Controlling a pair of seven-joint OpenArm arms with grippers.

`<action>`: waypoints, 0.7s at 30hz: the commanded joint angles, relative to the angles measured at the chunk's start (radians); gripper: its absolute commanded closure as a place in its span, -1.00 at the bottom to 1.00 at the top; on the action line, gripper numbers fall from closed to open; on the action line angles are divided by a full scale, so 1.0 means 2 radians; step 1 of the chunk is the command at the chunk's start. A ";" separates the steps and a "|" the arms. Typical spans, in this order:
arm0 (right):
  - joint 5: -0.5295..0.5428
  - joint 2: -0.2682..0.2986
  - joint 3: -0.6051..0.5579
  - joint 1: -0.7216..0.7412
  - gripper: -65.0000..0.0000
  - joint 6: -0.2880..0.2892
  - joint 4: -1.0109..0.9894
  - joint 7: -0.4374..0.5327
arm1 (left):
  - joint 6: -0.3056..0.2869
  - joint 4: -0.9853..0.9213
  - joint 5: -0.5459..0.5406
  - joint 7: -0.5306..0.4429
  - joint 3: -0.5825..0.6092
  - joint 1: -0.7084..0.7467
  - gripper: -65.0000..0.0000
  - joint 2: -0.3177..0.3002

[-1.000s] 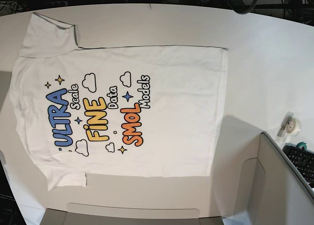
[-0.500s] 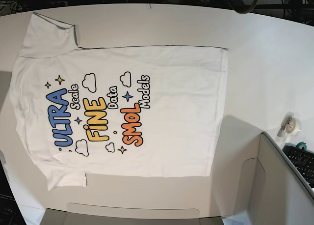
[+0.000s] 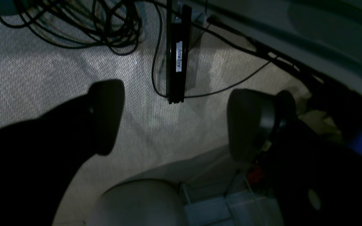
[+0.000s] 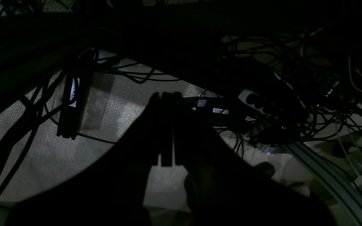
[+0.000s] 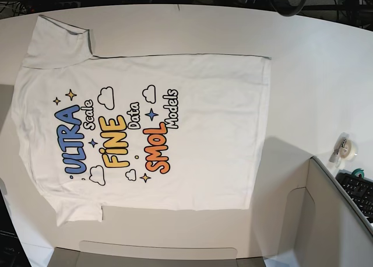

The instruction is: Layout the t-shirt on the table in an organized manner, then fold the t-shirt properly

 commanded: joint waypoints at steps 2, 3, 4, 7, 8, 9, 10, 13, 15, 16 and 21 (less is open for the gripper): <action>0.000 -0.001 0.000 0.002 1.00 -0.001 0.001 0.003 | -0.002 0.001 0.001 -0.002 0.001 0.001 -0.49 -0.003; 0.000 -0.001 0.000 0.002 1.00 -0.001 0.001 0.003 | -0.002 0.001 0.001 -0.002 0.001 0.001 -0.49 -0.002; 0.000 -0.001 0.000 0.002 1.00 -0.001 0.001 0.003 | -0.002 0.001 0.001 -0.002 0.001 0.001 -0.49 -0.001; 0.000 -0.001 0.000 0.002 1.00 -0.001 0.001 0.003 | -0.002 0.001 0.001 -0.002 0.001 0.001 -0.49 -0.001; 0.000 -0.001 0.000 0.002 1.00 -0.001 0.001 0.003 | -0.002 0.001 0.001 -0.002 0.001 0.001 -0.49 -0.001; 0.000 -0.001 0.000 0.002 1.00 -0.001 0.001 0.003 | -0.002 0.001 0.001 -0.002 0.001 0.001 -0.49 -0.001; 0.000 -0.001 0.000 0.002 1.00 -0.001 0.001 0.003 | -0.002 0.001 0.001 -0.002 0.001 0.001 -0.49 -0.001; 0.000 -0.001 0.000 0.002 1.00 -0.001 0.001 0.003 | -0.002 0.001 0.001 -0.002 0.001 0.001 -0.49 -0.001; 0.000 -0.001 0.000 0.002 1.00 -0.001 0.001 0.003 | -0.002 0.001 0.001 0.000 0.001 0.001 -0.49 -0.001; 0.000 -0.001 0.000 0.002 1.00 -0.001 0.001 0.003 | -0.002 0.001 0.001 0.000 0.001 0.001 -0.49 -0.001; 0.000 -0.002 0.000 0.002 1.00 -0.001 0.001 0.003 | -0.002 0.001 0.001 0.000 0.001 0.001 -0.49 0.001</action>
